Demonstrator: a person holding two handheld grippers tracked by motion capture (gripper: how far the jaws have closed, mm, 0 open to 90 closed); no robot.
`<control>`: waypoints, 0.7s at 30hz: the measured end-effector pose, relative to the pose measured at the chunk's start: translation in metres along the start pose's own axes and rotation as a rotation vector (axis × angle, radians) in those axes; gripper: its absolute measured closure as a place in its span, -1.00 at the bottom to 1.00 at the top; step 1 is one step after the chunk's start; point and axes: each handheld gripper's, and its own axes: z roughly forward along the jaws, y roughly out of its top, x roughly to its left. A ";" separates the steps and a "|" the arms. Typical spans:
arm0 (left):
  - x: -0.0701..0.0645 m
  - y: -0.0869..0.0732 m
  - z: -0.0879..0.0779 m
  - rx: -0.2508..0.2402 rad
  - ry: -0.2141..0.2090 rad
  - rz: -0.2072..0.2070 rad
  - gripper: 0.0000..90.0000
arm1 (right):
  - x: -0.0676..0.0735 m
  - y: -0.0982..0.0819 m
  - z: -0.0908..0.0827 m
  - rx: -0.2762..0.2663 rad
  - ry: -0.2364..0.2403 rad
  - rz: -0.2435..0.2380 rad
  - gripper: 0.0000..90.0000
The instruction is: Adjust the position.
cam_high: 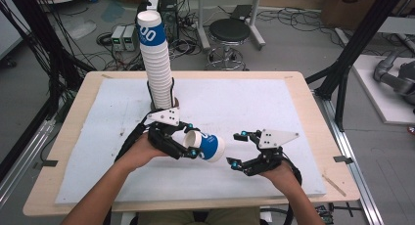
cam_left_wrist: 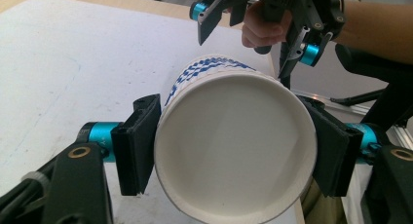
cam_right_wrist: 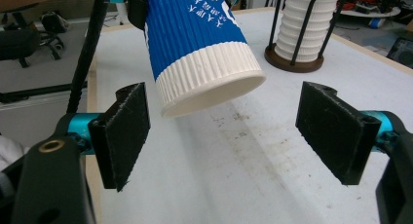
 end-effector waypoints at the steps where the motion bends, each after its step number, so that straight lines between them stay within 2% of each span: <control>1: 0.000 0.000 0.000 0.003 0.005 -0.005 -0.34 | 0.001 -0.001 0.000 0.000 -0.003 -0.001 -0.54; 4: 0.000 0.002 0.001 0.019 0.021 -0.011 -0.35 | 0.003 -0.002 0.000 0.006 -0.014 -0.002 -0.54; 8: -0.001 0.007 0.004 0.025 0.017 0.000 -0.34 | 0.006 -0.003 0.002 0.011 -0.039 -0.020 -0.54; 14: -0.004 0.011 0.006 0.030 -0.007 0.028 -0.34 | 0.007 -0.002 0.003 0.009 -0.039 -0.026 -0.54; 21: -0.006 0.012 0.008 0.037 -0.014 0.032 -0.34 | 0.008 0.000 0.007 0.012 -0.033 -0.034 -0.54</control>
